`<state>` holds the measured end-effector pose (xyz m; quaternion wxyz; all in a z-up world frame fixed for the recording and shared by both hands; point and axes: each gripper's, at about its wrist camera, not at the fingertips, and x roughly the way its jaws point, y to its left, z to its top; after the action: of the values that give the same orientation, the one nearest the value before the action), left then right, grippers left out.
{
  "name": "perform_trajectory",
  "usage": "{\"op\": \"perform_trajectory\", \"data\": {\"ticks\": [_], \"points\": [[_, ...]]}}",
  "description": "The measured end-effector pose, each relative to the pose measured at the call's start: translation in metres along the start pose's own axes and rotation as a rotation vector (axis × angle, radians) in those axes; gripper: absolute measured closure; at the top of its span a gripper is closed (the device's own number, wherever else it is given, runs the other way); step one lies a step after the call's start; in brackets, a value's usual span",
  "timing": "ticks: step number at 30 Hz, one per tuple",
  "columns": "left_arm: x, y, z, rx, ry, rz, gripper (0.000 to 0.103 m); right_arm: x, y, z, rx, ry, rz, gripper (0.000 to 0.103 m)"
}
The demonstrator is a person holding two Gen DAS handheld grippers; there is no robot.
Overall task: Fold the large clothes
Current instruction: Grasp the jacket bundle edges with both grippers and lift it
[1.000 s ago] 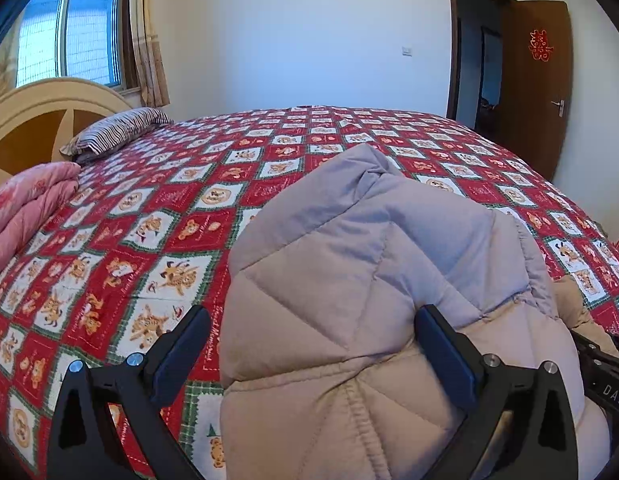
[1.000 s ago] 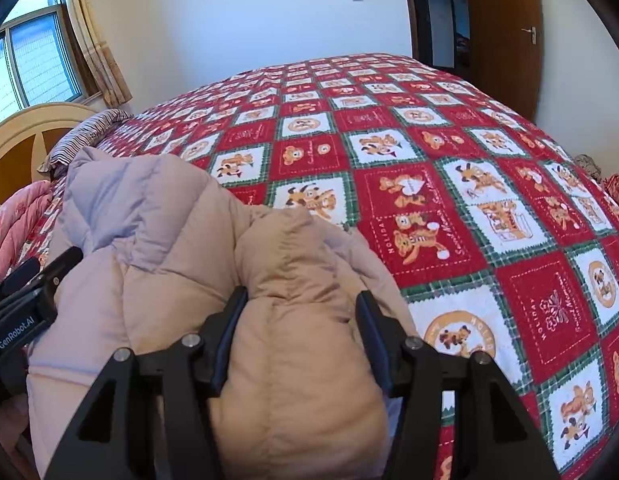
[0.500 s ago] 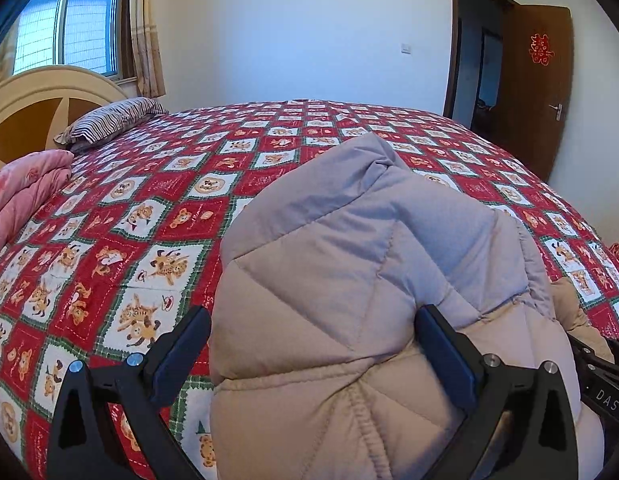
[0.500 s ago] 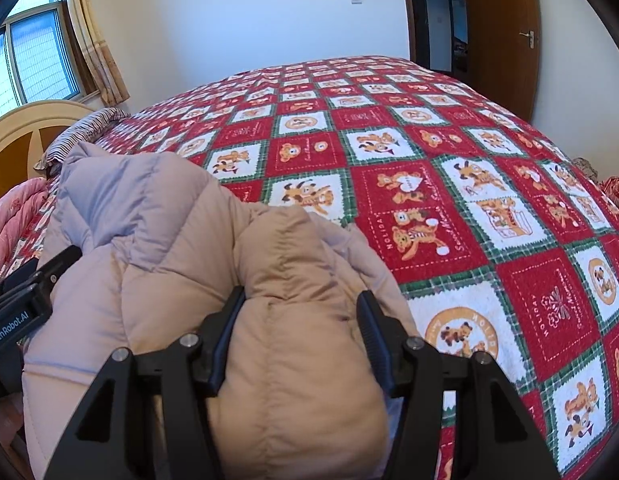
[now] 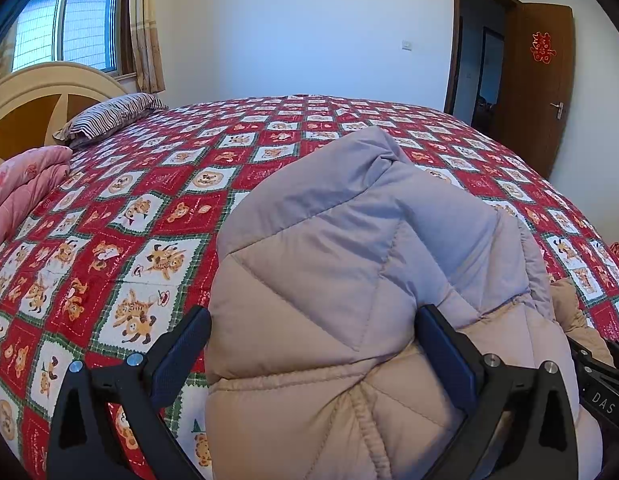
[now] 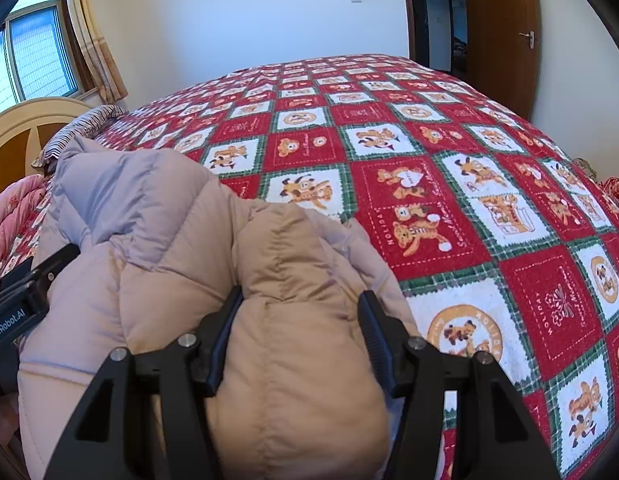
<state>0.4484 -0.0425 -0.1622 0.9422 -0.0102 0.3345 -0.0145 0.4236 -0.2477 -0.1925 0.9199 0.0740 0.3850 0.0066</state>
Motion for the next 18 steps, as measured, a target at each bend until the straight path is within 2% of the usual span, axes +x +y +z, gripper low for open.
{"op": "perform_trajectory", "data": {"ticks": [18], "points": [[0.0037, -0.0020, -0.0006, 0.005, 0.018, 0.003, 0.001, 0.0054, -0.0016, -0.0019, 0.006, 0.001, 0.007, 0.043]]}}
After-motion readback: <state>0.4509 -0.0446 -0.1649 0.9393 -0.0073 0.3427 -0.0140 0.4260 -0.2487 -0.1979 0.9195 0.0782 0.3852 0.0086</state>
